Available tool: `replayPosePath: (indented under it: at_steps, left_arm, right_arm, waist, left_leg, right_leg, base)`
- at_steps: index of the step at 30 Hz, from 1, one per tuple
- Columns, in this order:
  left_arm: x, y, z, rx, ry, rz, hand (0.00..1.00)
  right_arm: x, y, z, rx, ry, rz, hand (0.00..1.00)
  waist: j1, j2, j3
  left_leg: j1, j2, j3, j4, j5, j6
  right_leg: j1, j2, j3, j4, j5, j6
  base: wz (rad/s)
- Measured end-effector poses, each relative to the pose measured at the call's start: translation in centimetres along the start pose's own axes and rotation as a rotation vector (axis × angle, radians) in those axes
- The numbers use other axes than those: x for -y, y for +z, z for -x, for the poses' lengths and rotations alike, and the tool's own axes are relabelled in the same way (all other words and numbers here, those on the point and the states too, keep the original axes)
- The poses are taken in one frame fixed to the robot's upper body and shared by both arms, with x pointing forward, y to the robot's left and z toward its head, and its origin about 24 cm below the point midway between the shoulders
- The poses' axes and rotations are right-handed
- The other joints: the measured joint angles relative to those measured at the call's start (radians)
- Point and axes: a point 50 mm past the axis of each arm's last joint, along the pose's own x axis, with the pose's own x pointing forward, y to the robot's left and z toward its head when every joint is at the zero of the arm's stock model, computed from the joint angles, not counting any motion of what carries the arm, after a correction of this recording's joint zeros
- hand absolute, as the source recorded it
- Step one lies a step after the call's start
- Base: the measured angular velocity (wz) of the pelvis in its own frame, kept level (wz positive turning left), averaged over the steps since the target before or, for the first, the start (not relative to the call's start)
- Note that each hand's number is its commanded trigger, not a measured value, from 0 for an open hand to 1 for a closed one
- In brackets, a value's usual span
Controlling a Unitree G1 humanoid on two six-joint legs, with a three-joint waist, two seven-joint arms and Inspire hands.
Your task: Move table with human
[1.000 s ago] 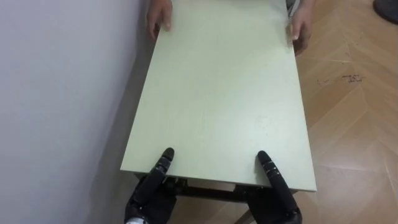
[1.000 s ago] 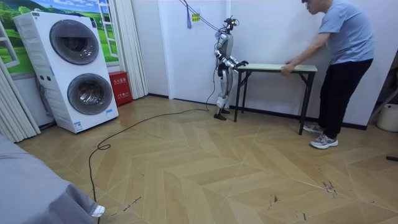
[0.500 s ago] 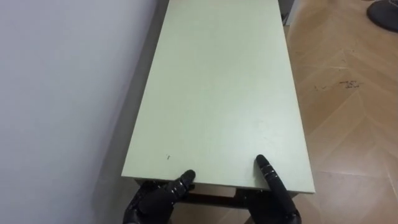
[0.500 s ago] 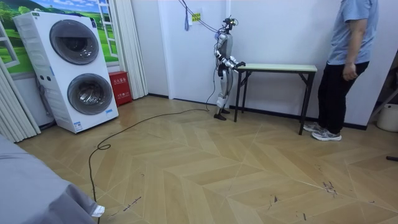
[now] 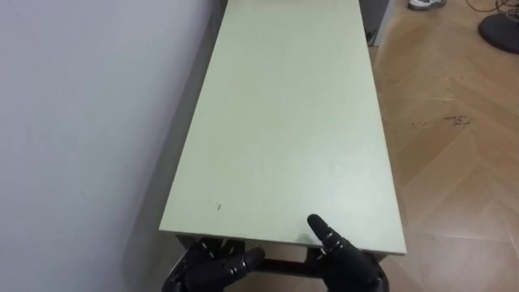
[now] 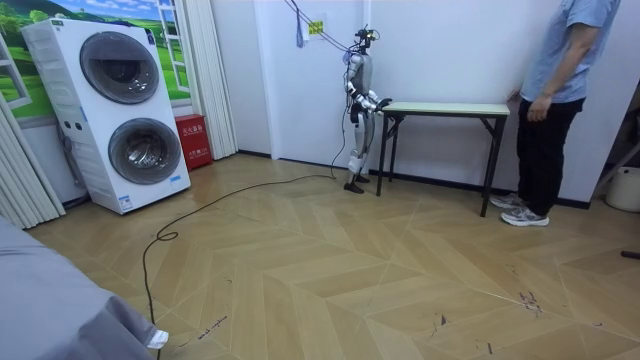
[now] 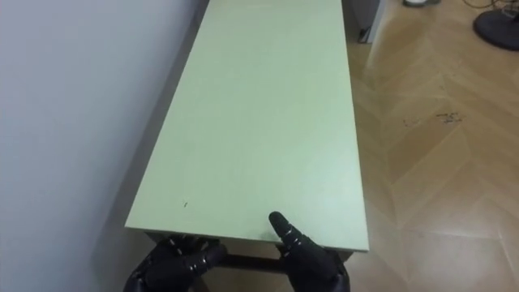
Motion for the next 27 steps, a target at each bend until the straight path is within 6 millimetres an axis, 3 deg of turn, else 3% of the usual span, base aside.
replayPosePath:
  at_steps: [12,16,25,27]
  left_arm:
    - [-0.8,-0.8,0.6,-0.02,0.037,0.012,0.0]
    - [-1.9,-1.6,0.8,-0.06,0.085,0.017,0.0]
    - [-5.9,-3.4,2.6,-0.187,0.253,-0.067,0.0]
    - [-6.9,-3.6,2.9,-0.213,0.316,-0.079,0.0]
  right_arm:
    - [1.1,-0.5,0.6,-0.055,0.011,0.053,0.0]
    - [1.6,-0.5,0.8,-0.12,0.008,0.179,0.0]
    - [5.6,-1.1,2.5,-0.373,-0.183,0.535,0.0]
    - [6.6,-1.3,3.1,-0.429,-0.241,0.588,0.0]
  waist:
    - [-0.003,-0.017,-0.0053]
    - [-0.002,-0.017,-0.0058]
    - [-0.001,-0.027,-0.0056]
    - [0.005,-0.032,-0.0093]
  left_leg:
    - [0.024,0.0,-0.004,-0.016,0.0,-0.001]
    - [0.026,0.001,-0.004,-0.018,0.0,-0.001]
    - [0.033,0.001,-0.003,-0.022,-0.001,-0.003]
    - [0.032,0.0,-0.003,-0.022,-0.001,-0.003]
  right_leg:
    - [0.031,0.006,0.0,-0.028,0.002,-0.002]
    - [0.033,0.006,0.001,-0.029,0.002,-0.002]
    - [0.038,0.007,-0.002,-0.029,0.002,-0.002]
    - [0.039,0.007,-0.002,-0.03,0.002,-0.002]
  base:
    - [0.01]
    - [0.0]
    - [0.0]
    - [0.0]
